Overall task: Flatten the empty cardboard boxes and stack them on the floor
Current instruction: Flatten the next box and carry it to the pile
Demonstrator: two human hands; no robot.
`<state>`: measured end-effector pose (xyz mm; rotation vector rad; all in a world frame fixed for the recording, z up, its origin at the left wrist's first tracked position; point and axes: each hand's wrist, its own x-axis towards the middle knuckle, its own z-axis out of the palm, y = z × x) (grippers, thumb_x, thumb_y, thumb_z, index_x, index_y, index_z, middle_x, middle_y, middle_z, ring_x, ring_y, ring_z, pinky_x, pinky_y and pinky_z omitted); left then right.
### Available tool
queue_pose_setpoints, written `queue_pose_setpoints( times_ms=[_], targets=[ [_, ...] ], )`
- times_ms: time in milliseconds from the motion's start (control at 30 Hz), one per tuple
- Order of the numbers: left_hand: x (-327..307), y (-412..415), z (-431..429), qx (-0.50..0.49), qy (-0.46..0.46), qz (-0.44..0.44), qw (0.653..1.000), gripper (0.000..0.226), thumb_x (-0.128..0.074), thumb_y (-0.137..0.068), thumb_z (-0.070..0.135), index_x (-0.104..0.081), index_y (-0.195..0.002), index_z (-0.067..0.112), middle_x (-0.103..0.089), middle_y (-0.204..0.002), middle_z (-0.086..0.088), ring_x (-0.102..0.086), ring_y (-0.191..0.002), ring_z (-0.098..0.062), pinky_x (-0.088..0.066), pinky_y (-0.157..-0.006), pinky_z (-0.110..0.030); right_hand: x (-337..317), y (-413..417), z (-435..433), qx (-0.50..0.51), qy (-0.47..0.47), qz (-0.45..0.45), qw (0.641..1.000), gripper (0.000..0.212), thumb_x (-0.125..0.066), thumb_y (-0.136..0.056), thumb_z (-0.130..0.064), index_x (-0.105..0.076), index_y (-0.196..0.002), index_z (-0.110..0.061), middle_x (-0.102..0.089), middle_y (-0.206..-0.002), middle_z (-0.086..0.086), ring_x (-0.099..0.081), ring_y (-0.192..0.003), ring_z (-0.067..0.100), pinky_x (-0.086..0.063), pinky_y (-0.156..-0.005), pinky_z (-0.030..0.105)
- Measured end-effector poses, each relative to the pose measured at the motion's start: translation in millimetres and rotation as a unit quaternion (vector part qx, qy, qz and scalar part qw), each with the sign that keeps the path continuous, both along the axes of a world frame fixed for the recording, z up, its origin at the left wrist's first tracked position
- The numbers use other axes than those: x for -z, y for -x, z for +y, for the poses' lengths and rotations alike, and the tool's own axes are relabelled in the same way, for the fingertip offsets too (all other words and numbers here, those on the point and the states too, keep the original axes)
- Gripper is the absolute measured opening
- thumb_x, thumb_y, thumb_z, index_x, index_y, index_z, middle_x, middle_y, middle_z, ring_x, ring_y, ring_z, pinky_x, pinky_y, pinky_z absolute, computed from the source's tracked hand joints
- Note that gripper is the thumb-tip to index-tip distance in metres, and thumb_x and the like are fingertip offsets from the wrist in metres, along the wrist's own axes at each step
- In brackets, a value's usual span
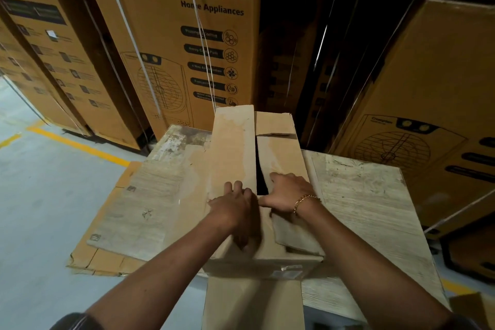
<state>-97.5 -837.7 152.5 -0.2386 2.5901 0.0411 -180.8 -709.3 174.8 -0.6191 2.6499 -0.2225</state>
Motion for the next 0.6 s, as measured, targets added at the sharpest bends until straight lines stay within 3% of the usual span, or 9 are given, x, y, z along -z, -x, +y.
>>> queue_pose_setpoints(
  times_ms=[67, 133, 233, 333, 467, 600],
  targets=[
    [0, -2, -1, 0.006, 0.000, 0.017, 1.000, 0.122, -0.094, -0.056, 0.047, -0.022, -0.149, 0.016, -0.023, -0.142, -0.008, -0.021, -0.135, -0.033, -0.050, -0.097, -0.058, -9, 6, 12, 0.011, 0.053, -0.013, 0.998, 0.058, -0.065, -0.065, -0.056, -0.060, -0.112, -0.023, -0.065, -0.114, 0.007, -0.060, -0.098, 0.029, -0.052, -0.076, 0.035],
    [0, -4, -1, 0.016, 0.001, 0.041, 0.999, 0.123, -0.093, -0.055, 0.050, -0.022, -0.149, 0.016, -0.023, -0.141, -0.009, -0.022, -0.134, -0.033, -0.051, -0.097, -0.058, -14, 13, 28, 0.036, 0.133, -0.036, 0.990, 0.060, -0.070, -0.068, -0.047, -0.064, -0.121, -0.021, -0.067, -0.121, 0.004, -0.062, -0.106, 0.025, -0.054, -0.088, 0.040],
    [1, -7, 0, 0.016, 0.006, 0.073, 0.997, 0.119, -0.093, -0.052, 0.052, -0.026, -0.144, 0.017, -0.025, -0.136, -0.009, -0.024, -0.130, -0.031, -0.052, -0.095, -0.057, -15, 15, 44, 0.070, 0.220, -0.044, 0.972, 0.078, -0.066, -0.055, -0.054, -0.065, -0.128, -0.027, -0.064, -0.128, -0.010, -0.059, -0.116, 0.010, -0.050, -0.098, 0.034],
    [-3, -13, 2, 0.009, 0.014, 0.114, 0.993, 0.113, -0.093, -0.050, 0.053, -0.032, -0.137, 0.016, -0.028, -0.130, -0.007, -0.028, -0.123, -0.028, -0.055, -0.089, -0.055, -7, 12, 49, 0.099, 0.279, -0.031, 0.955, 0.068, -0.066, -0.057, -0.043, -0.069, -0.123, -0.026, -0.066, -0.113, -0.014, -0.060, -0.107, 0.005, -0.048, -0.093, 0.026],
    [-9, -28, 1, -0.008, 0.034, 0.198, 0.980, 0.106, -0.092, -0.051, 0.056, -0.035, -0.130, 0.015, -0.034, -0.127, -0.005, -0.033, -0.117, -0.025, -0.058, -0.081, -0.052, -8, 17, 64, 0.142, 0.375, -0.006, 0.916, 0.047, -0.073, -0.071, -0.020, -0.073, -0.119, -0.018, -0.073, -0.110, -0.004, -0.067, -0.099, 0.009, -0.052, -0.084, 0.025],
    [-11, -57, 13, 0.002, 0.071, 0.393, 0.917, 0.062, -0.083, -0.066, 0.033, -0.051, -0.116, 0.014, -0.045, -0.113, -0.009, -0.043, -0.103, -0.028, -0.056, -0.068, -0.045, -29, 25, 95, 0.187, 0.435, 0.006, 0.881, 0.034, -0.064, -0.087, -0.003, -0.072, -0.116, -0.018, -0.075, -0.102, 0.003, -0.071, -0.090, 0.022, -0.059, -0.072, 0.033]
  ],
)
